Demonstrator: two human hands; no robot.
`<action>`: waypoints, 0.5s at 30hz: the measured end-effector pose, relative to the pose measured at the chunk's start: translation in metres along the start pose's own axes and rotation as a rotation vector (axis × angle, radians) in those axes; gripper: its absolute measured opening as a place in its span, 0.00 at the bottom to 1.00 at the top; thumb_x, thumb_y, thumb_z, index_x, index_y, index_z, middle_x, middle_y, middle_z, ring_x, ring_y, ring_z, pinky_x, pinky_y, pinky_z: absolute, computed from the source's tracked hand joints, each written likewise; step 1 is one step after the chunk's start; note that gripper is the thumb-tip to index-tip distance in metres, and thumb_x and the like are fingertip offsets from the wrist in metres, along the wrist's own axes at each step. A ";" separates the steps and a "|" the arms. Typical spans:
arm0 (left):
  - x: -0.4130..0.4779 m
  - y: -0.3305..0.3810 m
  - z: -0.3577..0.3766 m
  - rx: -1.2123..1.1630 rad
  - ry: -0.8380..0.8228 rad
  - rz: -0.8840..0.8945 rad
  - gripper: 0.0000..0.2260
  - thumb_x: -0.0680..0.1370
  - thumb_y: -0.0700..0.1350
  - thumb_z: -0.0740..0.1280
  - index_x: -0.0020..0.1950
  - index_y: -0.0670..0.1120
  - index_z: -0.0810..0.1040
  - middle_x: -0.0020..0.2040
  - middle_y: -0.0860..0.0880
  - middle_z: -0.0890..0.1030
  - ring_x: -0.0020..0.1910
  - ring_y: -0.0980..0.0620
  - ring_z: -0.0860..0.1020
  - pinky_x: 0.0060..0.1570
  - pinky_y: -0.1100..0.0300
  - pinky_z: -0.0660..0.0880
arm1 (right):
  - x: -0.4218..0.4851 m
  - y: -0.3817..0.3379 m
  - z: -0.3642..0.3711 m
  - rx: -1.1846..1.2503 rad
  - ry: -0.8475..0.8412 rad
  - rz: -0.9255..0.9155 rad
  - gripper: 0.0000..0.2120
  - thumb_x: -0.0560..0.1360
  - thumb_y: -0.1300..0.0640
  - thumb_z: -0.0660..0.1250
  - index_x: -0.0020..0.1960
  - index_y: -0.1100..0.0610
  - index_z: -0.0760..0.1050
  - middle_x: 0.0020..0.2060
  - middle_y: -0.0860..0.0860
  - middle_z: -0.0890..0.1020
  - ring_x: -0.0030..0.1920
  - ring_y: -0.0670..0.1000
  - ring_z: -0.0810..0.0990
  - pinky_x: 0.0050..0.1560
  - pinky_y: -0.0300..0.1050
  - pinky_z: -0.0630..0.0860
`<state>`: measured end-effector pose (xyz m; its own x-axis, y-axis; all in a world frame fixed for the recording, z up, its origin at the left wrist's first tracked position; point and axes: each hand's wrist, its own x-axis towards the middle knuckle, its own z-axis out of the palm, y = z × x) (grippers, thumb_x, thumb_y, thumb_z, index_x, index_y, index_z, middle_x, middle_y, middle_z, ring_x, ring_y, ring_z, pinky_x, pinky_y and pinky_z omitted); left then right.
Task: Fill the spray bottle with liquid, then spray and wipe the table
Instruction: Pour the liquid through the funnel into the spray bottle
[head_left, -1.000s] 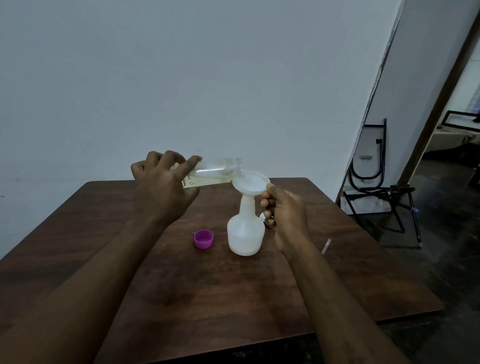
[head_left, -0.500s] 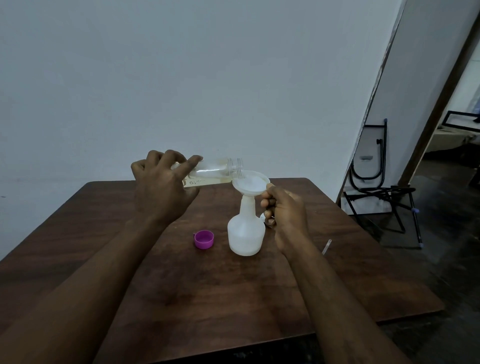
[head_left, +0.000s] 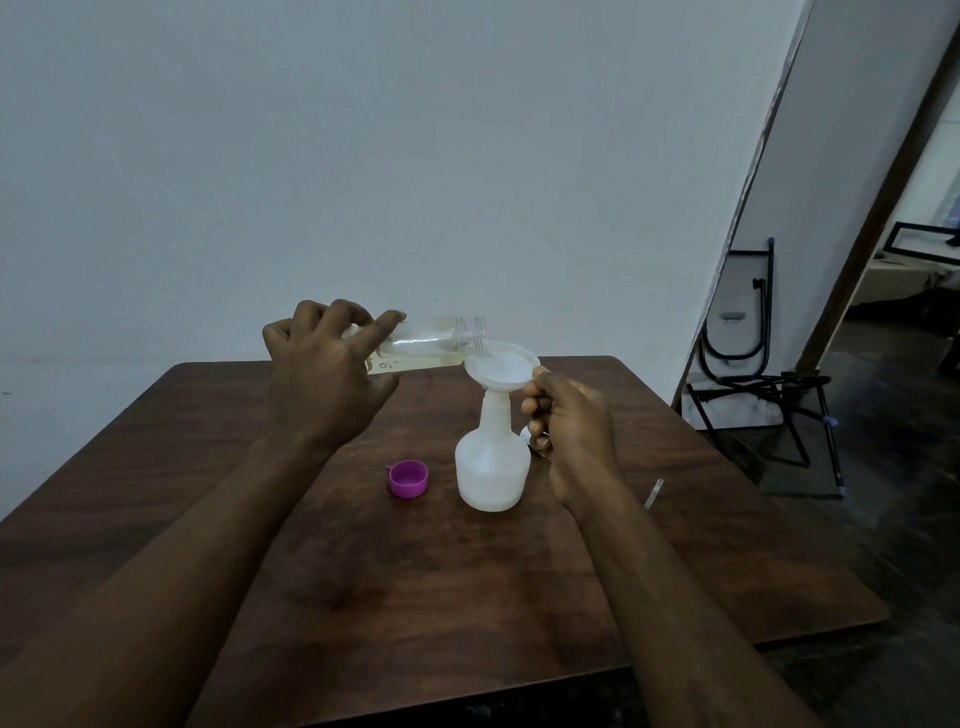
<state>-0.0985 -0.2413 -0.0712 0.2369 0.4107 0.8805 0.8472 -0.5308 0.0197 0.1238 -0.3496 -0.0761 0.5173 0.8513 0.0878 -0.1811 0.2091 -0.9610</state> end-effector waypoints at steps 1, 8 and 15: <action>0.000 0.000 -0.001 -0.001 -0.003 -0.002 0.26 0.69 0.48 0.79 0.67 0.55 0.82 0.56 0.48 0.81 0.58 0.40 0.74 0.51 0.46 0.64 | 0.000 0.000 0.000 -0.002 -0.001 -0.002 0.21 0.79 0.56 0.67 0.27 0.50 0.81 0.27 0.50 0.78 0.23 0.46 0.69 0.23 0.39 0.63; 0.000 0.000 0.000 0.003 -0.003 0.007 0.26 0.70 0.49 0.79 0.68 0.55 0.82 0.56 0.49 0.81 0.58 0.40 0.74 0.52 0.46 0.64 | 0.000 0.000 0.000 -0.003 -0.007 -0.003 0.20 0.78 0.56 0.67 0.27 0.50 0.81 0.27 0.50 0.78 0.23 0.46 0.70 0.23 0.39 0.63; 0.000 -0.003 0.003 0.015 0.015 0.015 0.27 0.68 0.48 0.79 0.67 0.56 0.81 0.56 0.50 0.80 0.57 0.42 0.73 0.51 0.47 0.62 | 0.000 0.001 0.001 -0.002 -0.009 -0.008 0.23 0.80 0.55 0.67 0.27 0.50 0.81 0.27 0.50 0.78 0.23 0.45 0.70 0.22 0.38 0.63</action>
<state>-0.0993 -0.2371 -0.0726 0.2427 0.3915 0.8876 0.8507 -0.5256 -0.0008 0.1234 -0.3489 -0.0766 0.5116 0.8536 0.0980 -0.1749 0.2151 -0.9608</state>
